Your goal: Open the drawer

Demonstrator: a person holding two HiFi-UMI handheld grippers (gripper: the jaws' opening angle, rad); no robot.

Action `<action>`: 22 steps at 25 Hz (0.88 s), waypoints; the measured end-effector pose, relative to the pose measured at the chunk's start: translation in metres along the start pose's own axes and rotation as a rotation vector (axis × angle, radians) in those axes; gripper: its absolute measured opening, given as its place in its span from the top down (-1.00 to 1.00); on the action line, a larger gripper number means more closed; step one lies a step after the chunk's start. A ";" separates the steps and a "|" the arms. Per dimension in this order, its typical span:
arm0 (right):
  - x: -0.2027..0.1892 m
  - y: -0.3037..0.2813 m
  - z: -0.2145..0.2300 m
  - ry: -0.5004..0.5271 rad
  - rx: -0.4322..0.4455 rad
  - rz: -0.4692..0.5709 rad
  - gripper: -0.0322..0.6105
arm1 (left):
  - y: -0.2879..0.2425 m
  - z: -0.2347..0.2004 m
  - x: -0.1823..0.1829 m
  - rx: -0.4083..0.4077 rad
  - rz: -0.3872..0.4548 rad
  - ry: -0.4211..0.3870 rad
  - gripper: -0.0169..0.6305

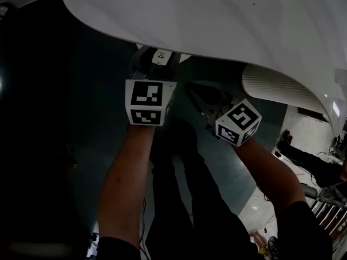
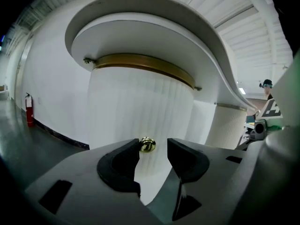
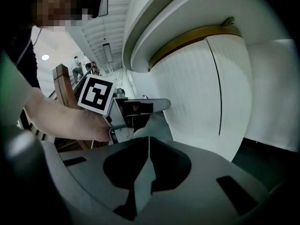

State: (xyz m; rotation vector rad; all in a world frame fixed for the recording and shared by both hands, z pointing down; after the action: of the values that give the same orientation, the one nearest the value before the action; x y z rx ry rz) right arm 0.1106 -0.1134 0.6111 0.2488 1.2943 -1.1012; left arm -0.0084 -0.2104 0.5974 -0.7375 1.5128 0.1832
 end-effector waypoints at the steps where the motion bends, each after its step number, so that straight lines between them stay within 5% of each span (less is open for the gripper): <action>1: -0.002 0.000 -0.001 -0.005 -0.001 0.004 0.84 | 0.002 -0.003 -0.001 0.002 0.000 0.007 0.36; 16: -0.009 0.011 -0.005 -0.048 -0.029 0.027 0.84 | 0.011 -0.016 -0.001 0.064 -0.007 -0.034 0.60; 22: -0.007 0.009 -0.010 -0.042 -0.015 0.018 0.84 | 0.015 -0.016 0.002 0.049 -0.006 0.019 0.62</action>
State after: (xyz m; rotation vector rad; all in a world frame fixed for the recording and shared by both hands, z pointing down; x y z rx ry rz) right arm 0.1116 -0.0984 0.6098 0.2241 1.2601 -1.0758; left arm -0.0302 -0.2079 0.5926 -0.7068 1.5274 0.1348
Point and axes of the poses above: the fingertips, and each gripper's own axes: y backward along the fingers, z to its right, x out of its top, the point moved 7 cm from there along y, backward along the fingers, and after that the axes turned 4 degrees about x, right-handed, at the moved point
